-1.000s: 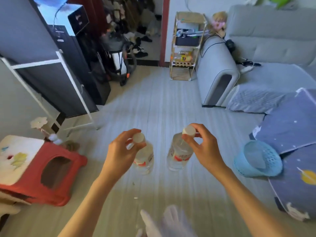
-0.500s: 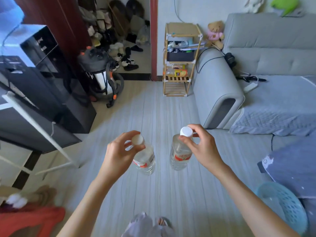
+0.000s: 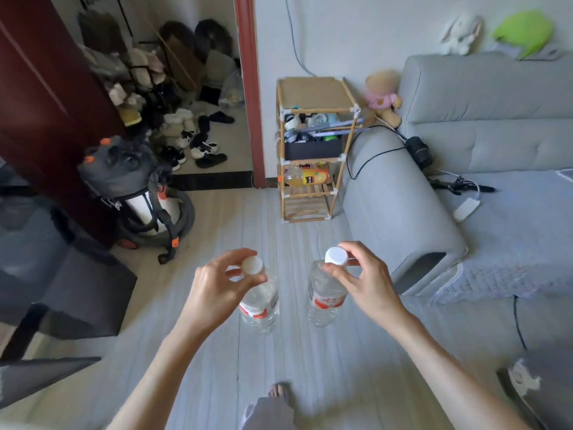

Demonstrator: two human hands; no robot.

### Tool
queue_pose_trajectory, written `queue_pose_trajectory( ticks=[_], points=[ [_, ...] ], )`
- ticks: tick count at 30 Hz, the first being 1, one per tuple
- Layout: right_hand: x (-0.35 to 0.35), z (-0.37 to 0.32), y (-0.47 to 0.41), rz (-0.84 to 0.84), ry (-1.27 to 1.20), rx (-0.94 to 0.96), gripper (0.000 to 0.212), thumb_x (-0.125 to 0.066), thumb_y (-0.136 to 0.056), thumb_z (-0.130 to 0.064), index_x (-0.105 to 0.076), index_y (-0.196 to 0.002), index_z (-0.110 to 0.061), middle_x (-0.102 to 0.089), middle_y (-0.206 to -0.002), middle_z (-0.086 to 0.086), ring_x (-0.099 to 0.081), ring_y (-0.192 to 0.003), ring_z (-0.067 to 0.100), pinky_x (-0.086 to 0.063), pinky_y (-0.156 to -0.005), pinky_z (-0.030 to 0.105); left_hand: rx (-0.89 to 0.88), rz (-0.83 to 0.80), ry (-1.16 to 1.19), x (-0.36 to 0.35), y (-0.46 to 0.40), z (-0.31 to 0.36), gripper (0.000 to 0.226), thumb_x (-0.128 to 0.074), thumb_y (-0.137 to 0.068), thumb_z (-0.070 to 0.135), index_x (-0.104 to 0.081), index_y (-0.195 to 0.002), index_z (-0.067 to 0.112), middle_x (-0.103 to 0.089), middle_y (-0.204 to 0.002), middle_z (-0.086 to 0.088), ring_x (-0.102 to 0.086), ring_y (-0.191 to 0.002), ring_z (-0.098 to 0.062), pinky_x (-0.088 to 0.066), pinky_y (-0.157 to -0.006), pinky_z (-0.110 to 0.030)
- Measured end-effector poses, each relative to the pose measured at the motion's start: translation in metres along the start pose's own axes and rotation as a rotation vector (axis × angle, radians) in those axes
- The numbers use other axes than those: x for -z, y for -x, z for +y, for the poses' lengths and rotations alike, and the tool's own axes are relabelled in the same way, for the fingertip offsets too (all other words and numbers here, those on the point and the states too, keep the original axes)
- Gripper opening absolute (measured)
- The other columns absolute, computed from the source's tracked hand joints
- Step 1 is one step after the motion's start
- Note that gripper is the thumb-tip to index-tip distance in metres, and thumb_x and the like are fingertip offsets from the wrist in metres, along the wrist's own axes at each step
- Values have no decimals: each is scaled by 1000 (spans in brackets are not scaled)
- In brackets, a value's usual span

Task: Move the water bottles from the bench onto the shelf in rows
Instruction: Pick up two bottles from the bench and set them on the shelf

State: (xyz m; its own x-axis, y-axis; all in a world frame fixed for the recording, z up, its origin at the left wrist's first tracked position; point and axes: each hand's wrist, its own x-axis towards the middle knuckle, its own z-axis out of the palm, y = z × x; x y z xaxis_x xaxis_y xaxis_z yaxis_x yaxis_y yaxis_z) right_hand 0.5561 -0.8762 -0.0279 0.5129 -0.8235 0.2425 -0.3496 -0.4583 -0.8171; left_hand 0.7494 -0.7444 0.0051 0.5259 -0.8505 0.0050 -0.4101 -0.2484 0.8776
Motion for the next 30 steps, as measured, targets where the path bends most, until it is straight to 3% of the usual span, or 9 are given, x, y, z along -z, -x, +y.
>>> queue_pose_trajectory(
  ticks=[6, 9, 13, 17, 20, 26, 30],
  points=[
    [17, 32, -131, 57, 14, -15, 35, -65, -72, -41, -58, -96, -16, -56, -87, -21, -54, -82, -3, -42, -76, 5, -55, 16, -33, -19, -148, 27, 34, -78, -67, 16, -64, -97, 23, -61, -89, 13, -60, -82, -4, -43, -74, -11],
    [26, 54, -200, 61, 28, -27, 44, -68, -71, -52, -58, -97, -17, -59, -88, -17, -56, -82, 5, -46, -79, 15, -58, 19, -25, -35, -219, 32, 33, -77, -68, 16, -59, -91, 31, -60, -86, 18, -57, -81, 5, -43, -71, -8],
    [38, 94, -292, 23, 84, -15, 32, -70, -73, -37, -58, -96, -17, -62, -91, -7, -59, -82, 20, -48, -76, 29, -28, 22, -10, -67, -307, 38, 32, -77, -68, 17, -59, -91, 31, -61, -86, 19, -59, -83, 1, -44, -71, -9],
    [54, 124, -383, -15, 104, 4, 47, -59, -68, -56, -58, -96, -18, -62, -89, -9, -60, -79, 19, -51, -73, 37, -12, -3, -23, -97, -395, 54, 30, -76, -69, 17, -58, -89, 32, -59, -84, 23, -58, -81, 3, -43, -65, 1],
    [63, 143, -448, -28, 98, -4, 52, -55, -68, -61, -58, -97, -18, -64, -90, -3, -59, -79, 20, -51, -74, 41, -4, 10, -24, -110, -454, 67, 32, -76, -69, 18, -57, -87, 37, -60, -86, 23, -59, -81, 2, -43, -64, 0],
    [67, 172, -563, -44, 82, -28, 53, -57, -67, -58, -60, -99, -15, -65, -93, -1, -59, -82, 18, -50, -77, 39, 23, 33, -9, -128, -568, 80, 33, -76, -69, 20, -63, -99, 24, -65, -93, 11, -61, -87, -5, -47, -73, -13],
    [63, 186, -640, -22, 79, -33, 55, -57, -66, -54, -60, -102, -12, -63, -93, -2, -58, -81, 17, -48, -76, 32, -4, 26, 10, -130, -653, 85, 27, -77, -69, 23, -63, -90, 32, -67, -91, 12, -63, -87, -9, -50, -79, -20]
  ],
)
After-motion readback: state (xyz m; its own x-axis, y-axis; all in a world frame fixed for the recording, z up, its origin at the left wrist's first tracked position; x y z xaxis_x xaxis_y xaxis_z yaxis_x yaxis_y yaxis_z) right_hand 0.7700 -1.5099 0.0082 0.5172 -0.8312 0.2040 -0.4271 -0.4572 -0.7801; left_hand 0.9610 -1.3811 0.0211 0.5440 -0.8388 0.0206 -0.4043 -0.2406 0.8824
